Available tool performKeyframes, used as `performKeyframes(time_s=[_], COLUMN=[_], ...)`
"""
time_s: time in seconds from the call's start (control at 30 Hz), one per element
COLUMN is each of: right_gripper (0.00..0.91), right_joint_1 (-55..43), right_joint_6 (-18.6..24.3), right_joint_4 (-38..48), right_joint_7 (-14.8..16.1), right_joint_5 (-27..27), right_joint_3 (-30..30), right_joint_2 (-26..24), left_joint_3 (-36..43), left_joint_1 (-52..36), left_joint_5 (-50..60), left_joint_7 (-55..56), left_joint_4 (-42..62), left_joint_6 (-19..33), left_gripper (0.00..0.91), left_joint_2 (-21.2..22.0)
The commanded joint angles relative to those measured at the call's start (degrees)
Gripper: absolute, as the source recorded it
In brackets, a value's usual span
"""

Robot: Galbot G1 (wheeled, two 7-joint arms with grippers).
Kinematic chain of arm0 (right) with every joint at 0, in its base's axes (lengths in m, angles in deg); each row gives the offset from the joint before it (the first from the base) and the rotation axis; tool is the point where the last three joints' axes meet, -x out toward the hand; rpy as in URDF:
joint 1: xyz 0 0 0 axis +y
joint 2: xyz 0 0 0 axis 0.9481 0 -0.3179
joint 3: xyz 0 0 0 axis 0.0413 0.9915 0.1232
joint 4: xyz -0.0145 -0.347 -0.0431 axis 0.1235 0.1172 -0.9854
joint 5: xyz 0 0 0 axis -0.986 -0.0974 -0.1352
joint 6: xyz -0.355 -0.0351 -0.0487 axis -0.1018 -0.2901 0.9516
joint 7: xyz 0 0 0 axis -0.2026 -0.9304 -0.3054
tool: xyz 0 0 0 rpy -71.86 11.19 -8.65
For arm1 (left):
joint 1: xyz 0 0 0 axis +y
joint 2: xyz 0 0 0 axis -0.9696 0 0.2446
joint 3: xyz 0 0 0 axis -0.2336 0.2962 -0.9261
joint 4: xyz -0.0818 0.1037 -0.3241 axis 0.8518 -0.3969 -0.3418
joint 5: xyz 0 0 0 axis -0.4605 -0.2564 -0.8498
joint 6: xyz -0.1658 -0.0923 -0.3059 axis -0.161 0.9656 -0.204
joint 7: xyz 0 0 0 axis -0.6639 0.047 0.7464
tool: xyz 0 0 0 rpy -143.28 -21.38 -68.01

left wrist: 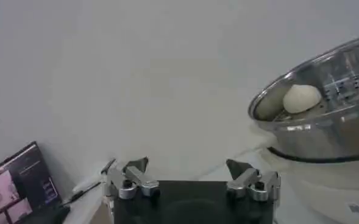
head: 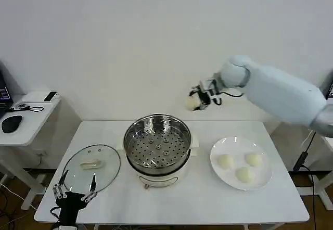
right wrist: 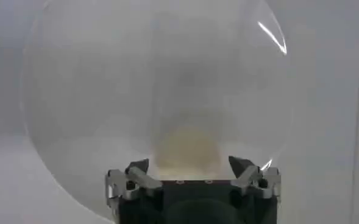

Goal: Take steamed baozi put them in steamer then cover it.

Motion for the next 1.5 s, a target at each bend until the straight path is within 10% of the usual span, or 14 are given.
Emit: performKeyframes(time_s=[0.03,0.67,1.17,1.23,1.27,1.5], right_gripper=[0.665,0.665,0.665,0.685,0.907,0.907], right_joint_1=[-3.1,6.3,8.6,8.5,8.3,6.1], right_joint_6=[4.4,23.6,26.3,26.5,26.6,27.2], right_joint_4=[-0.8,12.5,17.4,17.8,17.8,16.0], right_joint_7=[-0.4,-6.9,-9.2,-9.3,-9.1,-9.1], right_joint_5=[-0.8,-21.2,-25.9,-26.1,-25.9,-24.0], right_joint_3=[6.7,6.9,5.6,5.6,5.6,5.6], right_joint_2=[8.3,14.5,17.9,18.3,18.3,17.3], left_joint_3=[-0.8,-1.8,-2.2,-2.1,-2.1,-1.9], left_joint_1=[0.1,2.0,2.5,2.4,2.4,2.2], left_joint_5=[-0.1,0.2,0.2,0.2,0.2,0.2], left_joint_7=[-0.1,0.2,0.5,0.4,0.4,0.4], left_joint_4=[-0.4,-2.0,-2.0,-2.0,-2.0,-2.0], left_joint_6=[-0.2,-0.3,-0.1,-0.1,-0.1,-0.1], left_gripper=[0.907,0.907,0.907,0.907,0.907,0.907], left_joint_2=[-0.2,1.4,1.4,1.4,1.4,1.3])
